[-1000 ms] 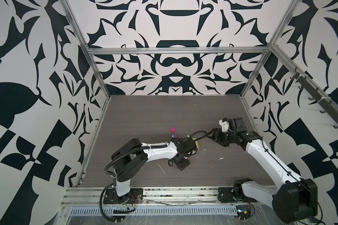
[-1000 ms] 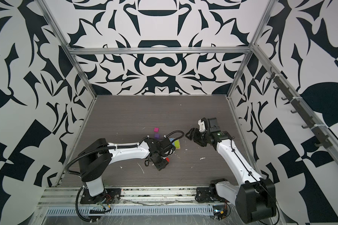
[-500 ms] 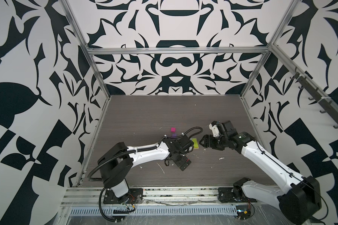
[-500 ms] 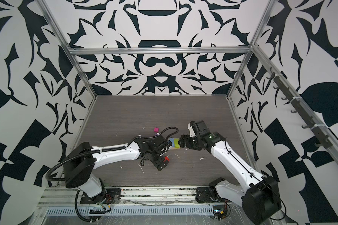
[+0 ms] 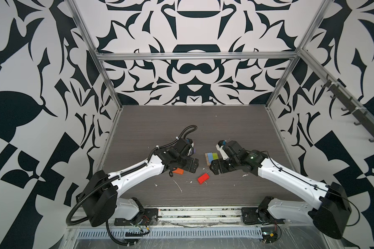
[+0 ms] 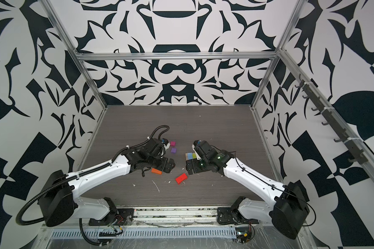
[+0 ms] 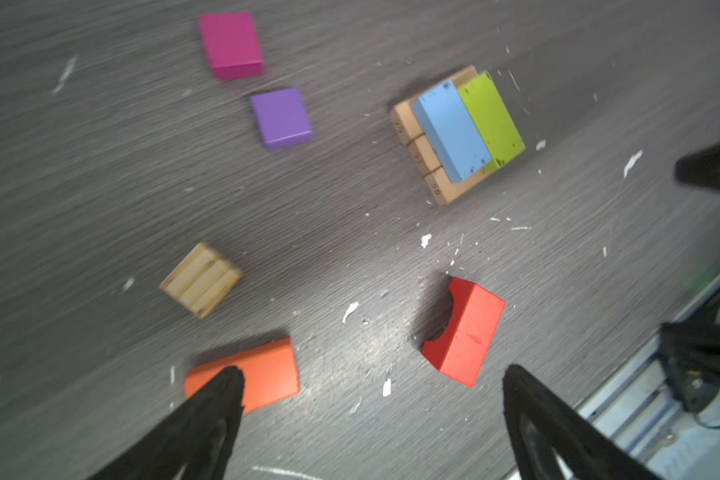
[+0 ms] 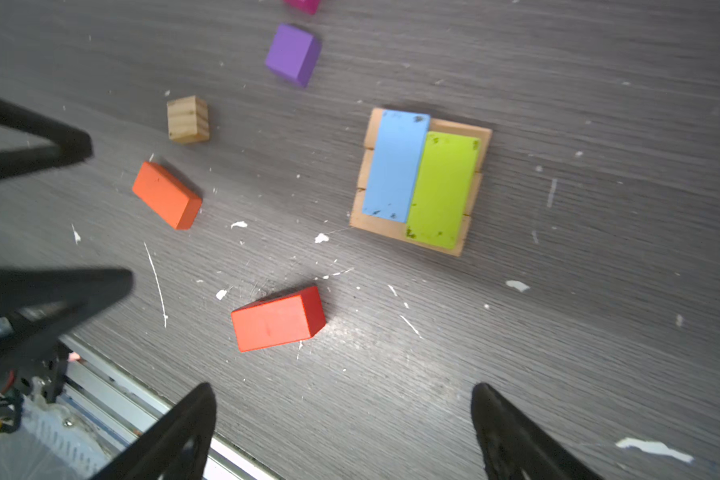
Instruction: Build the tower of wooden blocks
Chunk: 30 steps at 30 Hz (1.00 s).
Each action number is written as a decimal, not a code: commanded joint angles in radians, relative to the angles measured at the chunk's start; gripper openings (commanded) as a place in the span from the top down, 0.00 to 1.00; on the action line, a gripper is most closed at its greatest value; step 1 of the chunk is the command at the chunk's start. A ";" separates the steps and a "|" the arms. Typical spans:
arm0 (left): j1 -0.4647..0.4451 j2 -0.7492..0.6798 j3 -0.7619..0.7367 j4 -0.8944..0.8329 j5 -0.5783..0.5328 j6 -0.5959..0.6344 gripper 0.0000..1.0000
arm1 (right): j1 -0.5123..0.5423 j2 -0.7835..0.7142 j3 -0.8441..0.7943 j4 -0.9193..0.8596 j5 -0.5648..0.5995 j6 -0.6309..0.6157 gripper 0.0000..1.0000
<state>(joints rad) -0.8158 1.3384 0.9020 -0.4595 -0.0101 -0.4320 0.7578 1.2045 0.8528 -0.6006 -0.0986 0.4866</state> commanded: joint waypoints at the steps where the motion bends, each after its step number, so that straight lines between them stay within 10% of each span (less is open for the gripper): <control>1: 0.073 -0.043 -0.048 -0.004 0.044 -0.082 0.01 | 0.058 0.037 0.041 0.044 0.047 -0.030 0.03; 14: 0.289 -0.129 -0.146 -0.044 0.142 -0.175 0.03 | 0.262 0.260 0.117 0.060 0.160 -0.093 0.04; 30: 0.303 -0.111 -0.177 -0.006 0.175 -0.204 0.04 | 0.314 0.422 0.167 0.067 0.206 -0.053 0.13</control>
<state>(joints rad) -0.5152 1.2198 0.7349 -0.4618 0.1577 -0.6285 1.0584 1.6238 0.9825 -0.5392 0.0734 0.4171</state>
